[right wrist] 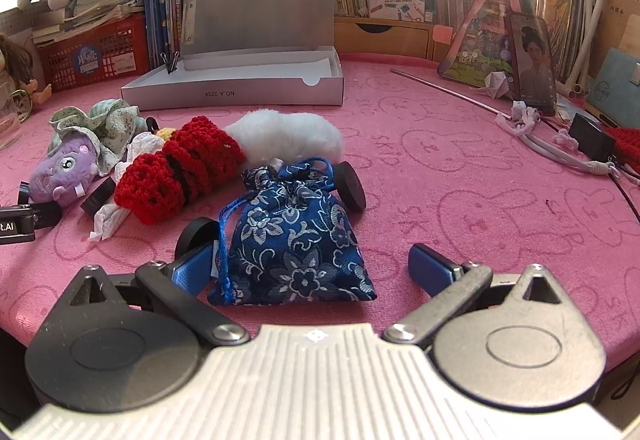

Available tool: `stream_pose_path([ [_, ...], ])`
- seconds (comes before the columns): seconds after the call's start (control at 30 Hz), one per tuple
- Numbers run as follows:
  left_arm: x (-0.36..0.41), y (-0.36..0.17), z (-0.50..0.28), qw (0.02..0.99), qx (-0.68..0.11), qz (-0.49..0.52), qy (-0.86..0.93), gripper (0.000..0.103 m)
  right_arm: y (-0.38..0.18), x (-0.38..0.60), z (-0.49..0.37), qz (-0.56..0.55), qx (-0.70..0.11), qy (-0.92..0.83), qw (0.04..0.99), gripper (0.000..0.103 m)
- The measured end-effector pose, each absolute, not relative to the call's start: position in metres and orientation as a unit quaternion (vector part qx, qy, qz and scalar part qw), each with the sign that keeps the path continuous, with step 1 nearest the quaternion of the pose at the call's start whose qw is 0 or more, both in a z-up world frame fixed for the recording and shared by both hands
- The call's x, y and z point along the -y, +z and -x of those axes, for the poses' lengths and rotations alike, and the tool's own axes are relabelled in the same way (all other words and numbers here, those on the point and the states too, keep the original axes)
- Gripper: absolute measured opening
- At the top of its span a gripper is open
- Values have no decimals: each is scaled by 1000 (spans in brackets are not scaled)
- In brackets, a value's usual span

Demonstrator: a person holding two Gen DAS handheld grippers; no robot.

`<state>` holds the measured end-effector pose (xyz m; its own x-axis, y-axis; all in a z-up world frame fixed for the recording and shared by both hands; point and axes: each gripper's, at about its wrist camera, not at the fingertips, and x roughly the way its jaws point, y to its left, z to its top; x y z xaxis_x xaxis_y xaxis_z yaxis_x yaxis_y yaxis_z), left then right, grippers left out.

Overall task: Organize objects
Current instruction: 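Move the right tool to the blue floral pouch while the left tool approaches a black lid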

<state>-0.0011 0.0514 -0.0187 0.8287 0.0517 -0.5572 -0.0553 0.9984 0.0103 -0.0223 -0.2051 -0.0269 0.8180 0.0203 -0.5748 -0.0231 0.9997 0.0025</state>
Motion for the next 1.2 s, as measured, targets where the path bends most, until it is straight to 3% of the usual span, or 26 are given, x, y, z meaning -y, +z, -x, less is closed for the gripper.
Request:
stream_pose_path([
  [0.37,-52,-19,6,964,-266,23,-4,103,-26,206,21,3,-299,17,954,103],
  [0.47,-47,-20,5,964,-267,2,4,98,-26,204,21,4,-297,21,955,103],
  [0.8,-45,-20,3,963,-269,-7,5,96,-23,194,22,24,-280,32,959,94],
  [0.9,-46,-17,4,964,-267,-2,-3,86,-22,195,22,18,-280,32,959,89],
  [0.97,-49,-14,4,964,-267,9,-10,71,-22,196,21,16,-280,34,959,87],
  [1.07,-54,-11,4,963,-270,25,-13,59,-21,198,23,13,-277,38,960,85],
  [1.2,-57,-9,5,962,-271,35,-16,50,-21,201,22,4,-278,43,960,83],
])
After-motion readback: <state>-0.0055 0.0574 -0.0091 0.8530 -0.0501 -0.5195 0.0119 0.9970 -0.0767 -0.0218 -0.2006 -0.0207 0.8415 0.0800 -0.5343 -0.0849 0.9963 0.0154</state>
